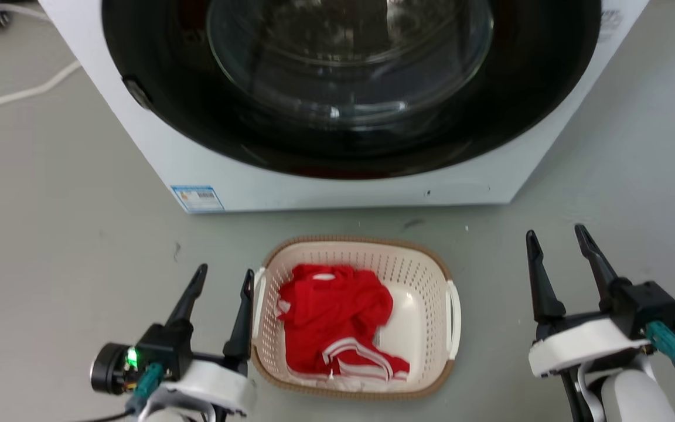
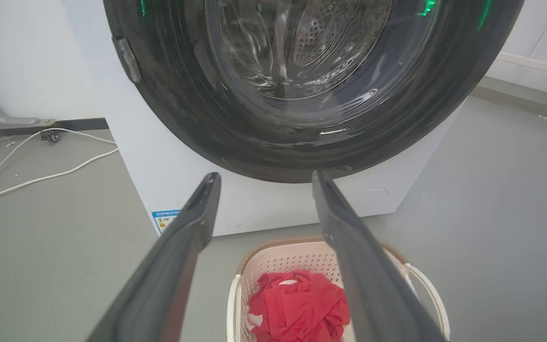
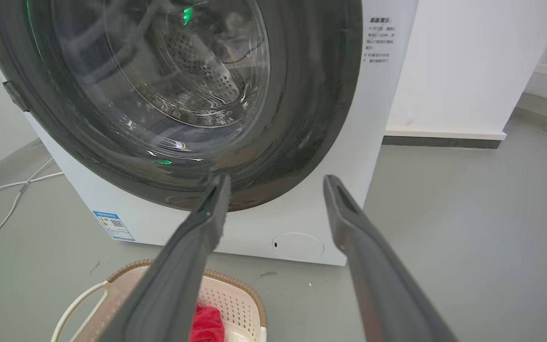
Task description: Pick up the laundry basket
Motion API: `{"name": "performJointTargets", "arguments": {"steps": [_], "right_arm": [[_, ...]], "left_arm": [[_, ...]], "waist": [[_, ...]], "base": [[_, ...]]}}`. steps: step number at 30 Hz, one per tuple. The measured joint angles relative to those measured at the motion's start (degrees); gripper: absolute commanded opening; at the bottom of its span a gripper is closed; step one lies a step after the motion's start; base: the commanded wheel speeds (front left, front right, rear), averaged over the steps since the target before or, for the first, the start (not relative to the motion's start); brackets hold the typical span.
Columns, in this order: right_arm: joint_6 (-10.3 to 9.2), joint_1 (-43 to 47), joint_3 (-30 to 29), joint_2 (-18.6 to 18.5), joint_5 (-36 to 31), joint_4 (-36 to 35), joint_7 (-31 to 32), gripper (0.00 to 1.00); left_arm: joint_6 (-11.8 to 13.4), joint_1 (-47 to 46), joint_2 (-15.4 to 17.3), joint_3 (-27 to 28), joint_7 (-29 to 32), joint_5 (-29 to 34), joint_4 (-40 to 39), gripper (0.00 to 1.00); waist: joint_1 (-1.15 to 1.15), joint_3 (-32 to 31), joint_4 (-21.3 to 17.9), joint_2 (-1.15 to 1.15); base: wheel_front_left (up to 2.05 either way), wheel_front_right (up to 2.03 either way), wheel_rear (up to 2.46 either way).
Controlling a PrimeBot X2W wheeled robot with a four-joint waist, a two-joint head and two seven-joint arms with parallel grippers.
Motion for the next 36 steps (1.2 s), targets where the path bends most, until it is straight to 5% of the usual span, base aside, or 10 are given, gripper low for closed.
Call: {"name": "performJointTargets", "arguments": {"steps": [10, 18, 24, 36], "right_arm": [[0.00, -8.9, 1.4, 0.0, 0.4, 10.8, 0.0, 1.00], [-0.01, -19.9, 7.3, -0.1, 5.9, 27.9, 0.4, 1.00], [0.00, -28.8, 12.6, -0.1, 11.5, 38.1, 3.1, 1.00], [0.00, -38.6, 21.4, 0.0, 17.6, 49.6, 13.1, 1.00]], "left_arm": [[-0.8, -12.4, 5.3, -1.8, 0.0, -0.9, 14.5, 1.00], [-0.8, -27.5, 11.5, -13.1, 0.7, -7.6, 33.2, 1.00], [-0.9, -36.7, 15.0, -22.3, 7.6, -13.9, 42.4, 1.00], [-0.9, -45.8, 21.1, -36.2, 19.5, -30.0, 43.6, 1.00]], "waist": [[0.01, 12.4, -1.0, 0.00], [0.01, 21.0, -2.4, 0.00], [0.01, 25.2, -2.9, 0.00], [0.01, 30.4, -3.0, 0.00]], "base": [[0.00, 0.00, 0.00], [0.00, 0.00, 0.00], [0.00, 0.00, 0.00], [0.00, 0.00, 0.00]]}}
